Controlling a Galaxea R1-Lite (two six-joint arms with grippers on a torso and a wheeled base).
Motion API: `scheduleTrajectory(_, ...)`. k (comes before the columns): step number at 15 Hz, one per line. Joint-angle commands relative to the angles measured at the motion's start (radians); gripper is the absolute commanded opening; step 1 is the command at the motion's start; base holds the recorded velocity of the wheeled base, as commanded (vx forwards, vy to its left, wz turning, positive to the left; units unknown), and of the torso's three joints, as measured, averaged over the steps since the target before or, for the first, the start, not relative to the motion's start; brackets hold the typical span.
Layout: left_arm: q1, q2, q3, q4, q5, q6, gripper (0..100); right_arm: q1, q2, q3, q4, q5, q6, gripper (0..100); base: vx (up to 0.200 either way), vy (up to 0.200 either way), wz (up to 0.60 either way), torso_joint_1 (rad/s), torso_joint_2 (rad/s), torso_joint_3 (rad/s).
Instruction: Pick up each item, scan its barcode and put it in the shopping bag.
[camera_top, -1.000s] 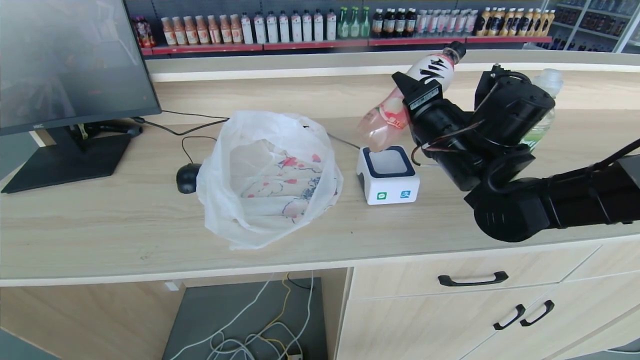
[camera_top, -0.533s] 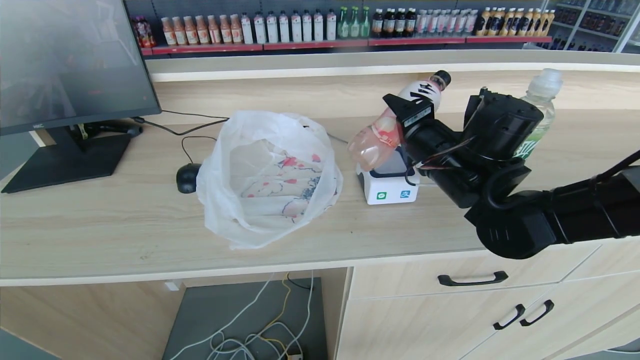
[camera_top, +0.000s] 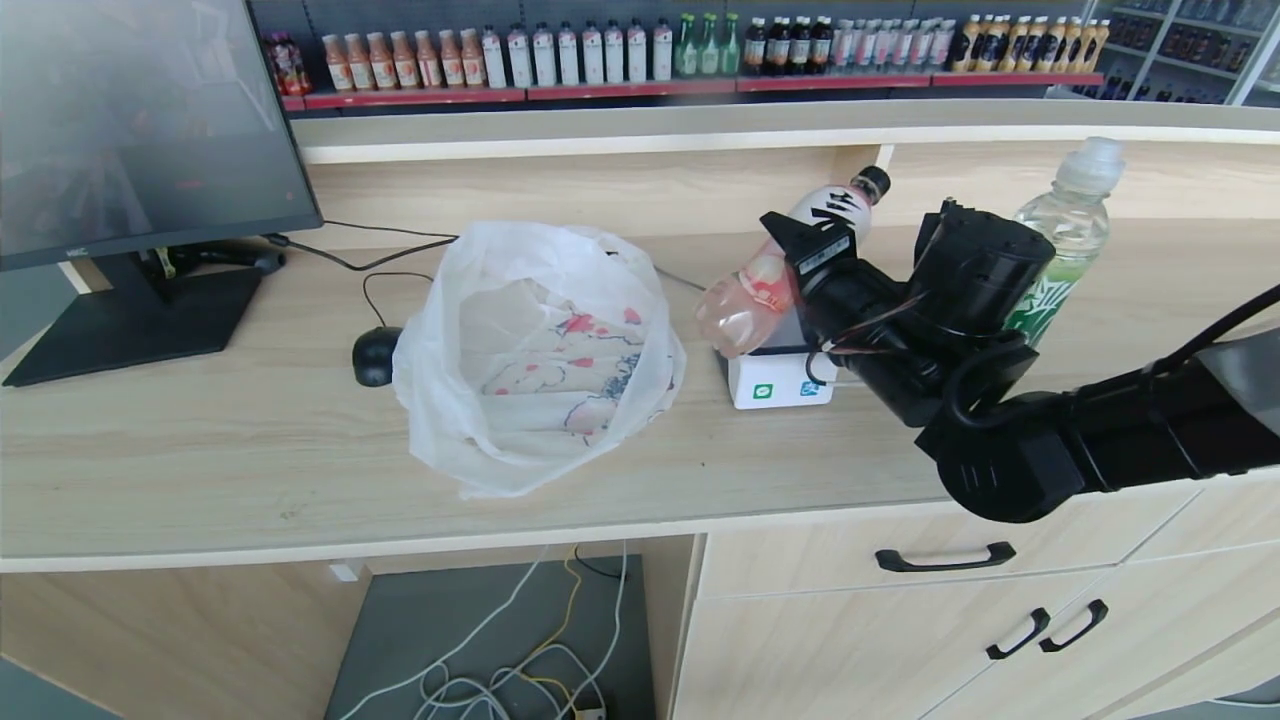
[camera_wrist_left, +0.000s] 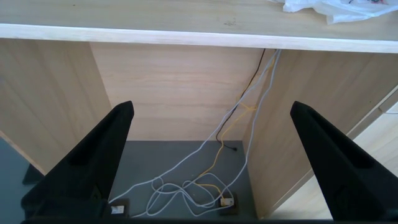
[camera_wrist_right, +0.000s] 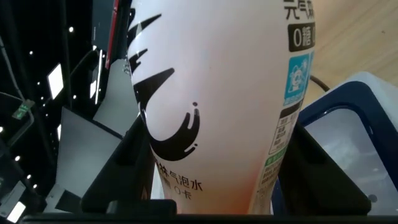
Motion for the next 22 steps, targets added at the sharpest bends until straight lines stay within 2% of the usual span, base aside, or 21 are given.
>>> scheduleTrajectory(1, 0.000, 0.000, 0.000, 0.000, 0.000, 0.000, 100, -0.007, 0.018, -0.018, -0.001, 0.000, 0.002, 0, 0.000, 0.000, 0.00, 0.000, 0.00, 0.000)
scheduleTrajectory(9, 0.000, 0.000, 0.000, 0.000, 0.000, 0.000, 100, -0.055, 0.050, -0.025, -0.004, 0.000, 0.036, 0, 0.000, 0.000, 0.00, 0.000, 0.00, 0.000)
scheduleTrajectory(22, 0.000, 0.000, 0.000, 0.000, 0.000, 0.000, 100, -0.047, 0.055, -0.025, -0.003, 0.006, 0.036, 0, 0.000, 0.000, 0.00, 0.000, 0.00, 0.000)
